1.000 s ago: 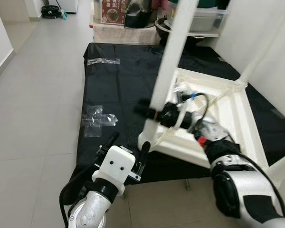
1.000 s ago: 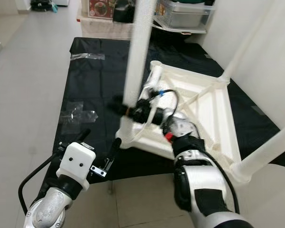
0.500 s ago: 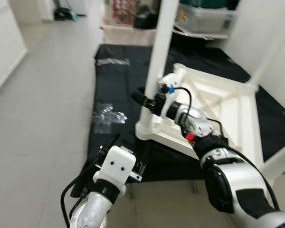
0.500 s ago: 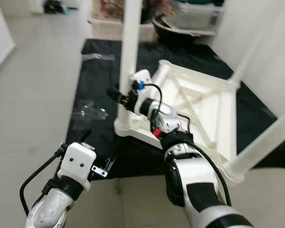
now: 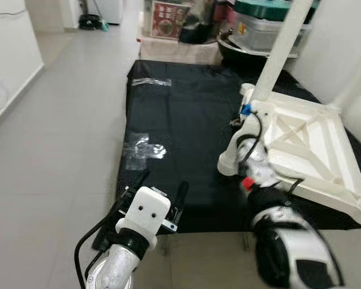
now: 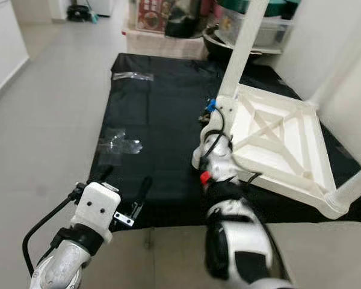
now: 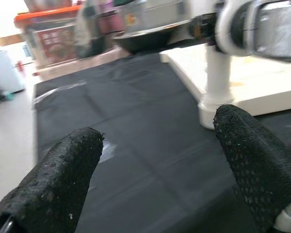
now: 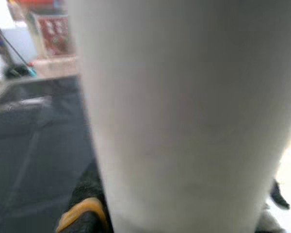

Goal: Building children table

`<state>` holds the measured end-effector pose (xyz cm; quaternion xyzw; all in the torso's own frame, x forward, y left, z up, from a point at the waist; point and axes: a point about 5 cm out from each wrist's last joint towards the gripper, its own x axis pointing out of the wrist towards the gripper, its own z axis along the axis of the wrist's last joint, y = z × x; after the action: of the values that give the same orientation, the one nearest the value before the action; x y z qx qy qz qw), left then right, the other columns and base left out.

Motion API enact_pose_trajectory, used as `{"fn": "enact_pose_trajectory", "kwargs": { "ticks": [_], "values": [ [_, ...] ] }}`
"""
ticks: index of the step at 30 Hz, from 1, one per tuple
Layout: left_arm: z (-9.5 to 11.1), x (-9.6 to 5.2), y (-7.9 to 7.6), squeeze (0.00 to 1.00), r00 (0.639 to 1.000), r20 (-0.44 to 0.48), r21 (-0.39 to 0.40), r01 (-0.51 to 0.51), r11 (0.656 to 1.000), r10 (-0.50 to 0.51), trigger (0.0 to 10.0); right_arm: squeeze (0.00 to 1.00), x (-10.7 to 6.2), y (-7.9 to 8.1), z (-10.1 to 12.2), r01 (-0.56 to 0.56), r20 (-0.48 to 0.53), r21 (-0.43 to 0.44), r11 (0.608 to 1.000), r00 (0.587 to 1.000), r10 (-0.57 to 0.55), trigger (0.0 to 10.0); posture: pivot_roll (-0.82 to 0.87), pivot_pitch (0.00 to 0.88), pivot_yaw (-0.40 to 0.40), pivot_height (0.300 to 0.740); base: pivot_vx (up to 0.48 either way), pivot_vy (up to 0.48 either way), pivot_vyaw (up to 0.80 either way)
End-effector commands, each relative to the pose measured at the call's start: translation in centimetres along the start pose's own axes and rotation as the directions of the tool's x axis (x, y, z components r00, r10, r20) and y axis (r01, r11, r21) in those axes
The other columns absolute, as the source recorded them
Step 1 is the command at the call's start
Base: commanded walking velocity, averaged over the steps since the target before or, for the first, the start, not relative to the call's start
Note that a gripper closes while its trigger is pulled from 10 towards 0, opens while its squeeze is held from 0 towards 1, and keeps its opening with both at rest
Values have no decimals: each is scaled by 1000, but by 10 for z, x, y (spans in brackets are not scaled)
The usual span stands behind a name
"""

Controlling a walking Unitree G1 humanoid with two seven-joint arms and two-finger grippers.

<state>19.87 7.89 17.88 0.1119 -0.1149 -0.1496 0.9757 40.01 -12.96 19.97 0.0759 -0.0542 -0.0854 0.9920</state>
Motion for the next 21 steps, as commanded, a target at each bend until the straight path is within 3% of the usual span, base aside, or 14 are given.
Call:
{"fn": "enact_pose_trajectory", "kwargs": {
  "ticks": [1,6,7,9,10,11,12,13,14,15,16,17,18,21],
  "values": [
    [-4,0,-3,0,1000,-13,-2,12,1000,-12,10000,1000,-4,16,-3,-106,20,23,994,994,105,10000,114,56,-121,740,0,0,0],
    [-4,0,-3,0,1000,-13,-1,8,1000,-8,10000,1000,-2,20,9,-192,106,5,981,976,191,10000,115,52,-121,740,0,0,0],
    [-4,0,-3,0,1000,-12,-1,8,1000,-8,10000,0,0,22,13,-271,103,47,961,959,265,10000,112,53,-120,740,0,0,0],
    [-4,0,-3,0,1000,-11,-1,8,1000,-8,10000,0,2,20,17,-324,112,54,945,942,316,10000,112,53,-120,740,0,0,0],
    [-4,0,-3,0,1000,-11,-1,8,1000,-8,10000,0,4,20,20,-430,106,88,899,901,421,10000,108,56,-115,740,0,0,0],
    [-4,0,-3,0,1000,-11,-1,8,1000,-8,10000,0,4,20,20,-430,106,88,899,901,421,10000,108,56,-115,740,0,0,0],
    [-4,0,-3,0,1000,-11,-2,8,1000,-8,10000,0,5,20,22,-489,103,112,865,871,480,10000,108,56,-115,740,0,0,0],
    [-3,1,-3,0,1000,-10,-2,9,1000,-9,10000,0,5,17,25,-584,96,113,804,812,576,10000,109,58,-119,740,0,0,0],
    [-3,1,-3,0,1000,-8,-3,10,1000,-10,10000,0,2,14,27,-715,85,133,686,698,711,10000,108,60,-119,740,0,0,0],
    [-3,1,-3,0,1000,-8,-3,11,1000,-11,10000,0,-1,11,28,-787,82,146,600,614,785,10000,108,60,-119,740,0,0,0],
    [-3,1,-3,0,1000,-8,-3,11,1000,-11,10000,0,-1,11,28,-787,82,146,600,614,785,10000,108,60,-119,740,0,0,0],
    [-3,1,-3,0,1000,-7,-3,11,1000,-11,10000,0,-3,10,29,-826,84,156,541,557,826,10000,108,60,-119,740,0,0,0],
    [-3,1,-3,0,1000,-7,-3,11,1000,-11,10000,0,-3,10,29,-826,84,156,541,557,826,10000,108,60,-119,740,0,0,0],
    [-2,3,-2,0,1000,-6,2,8,1000,-8,10000,0,-20,14,22,-954,38,200,222,234,971,10000,119,65,-126,740,0,0,0]
  ]
}}
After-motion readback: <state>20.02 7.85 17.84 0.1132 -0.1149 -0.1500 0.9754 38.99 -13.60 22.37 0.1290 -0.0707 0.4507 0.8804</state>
